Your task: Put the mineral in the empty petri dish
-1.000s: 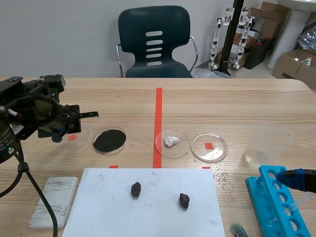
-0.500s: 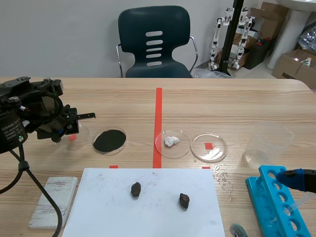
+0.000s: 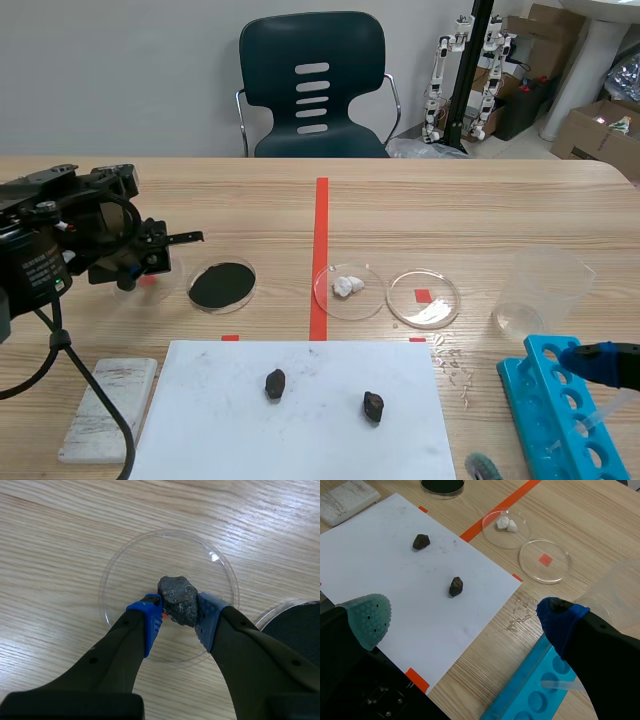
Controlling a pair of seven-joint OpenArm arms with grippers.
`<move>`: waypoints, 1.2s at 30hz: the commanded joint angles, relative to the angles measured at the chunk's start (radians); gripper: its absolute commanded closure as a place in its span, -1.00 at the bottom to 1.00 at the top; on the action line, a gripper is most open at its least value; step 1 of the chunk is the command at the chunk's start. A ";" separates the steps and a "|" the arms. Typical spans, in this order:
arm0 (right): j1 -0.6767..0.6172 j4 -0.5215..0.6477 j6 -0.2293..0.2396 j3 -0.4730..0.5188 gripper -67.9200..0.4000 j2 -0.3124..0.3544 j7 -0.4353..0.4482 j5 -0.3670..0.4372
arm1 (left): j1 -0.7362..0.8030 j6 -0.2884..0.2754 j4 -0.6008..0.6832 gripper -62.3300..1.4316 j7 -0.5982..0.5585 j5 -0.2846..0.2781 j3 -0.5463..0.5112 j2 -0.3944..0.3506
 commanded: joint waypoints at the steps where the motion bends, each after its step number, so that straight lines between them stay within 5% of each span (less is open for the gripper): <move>1: 0.006 0.013 0.000 0.003 -0.80 0.005 0.019 0.011 | -0.020 0.000 -0.005 0.54 -0.020 0.005 -0.003 0.003; 11: 0.006 0.013 0.000 0.003 -0.80 0.005 0.019 0.011 | -0.020 0.000 -0.049 0.52 -0.054 0.005 -0.003 0.003; 19: 0.006 0.013 0.000 0.003 -0.80 0.005 0.019 0.011 | -0.020 0.000 -0.049 -0.31 -0.054 0.004 -0.003 0.003; 27: 0.006 0.013 0.000 0.003 -0.80 0.005 0.019 0.011 | -0.019 0.000 -0.043 -0.94 -0.054 -0.003 -0.005 -0.003; 36: 0.006 0.013 0.000 0.003 -0.80 0.005 0.019 0.011 | 0.028 0.000 0.050 -1.00 -0.047 -0.008 -0.005 -0.043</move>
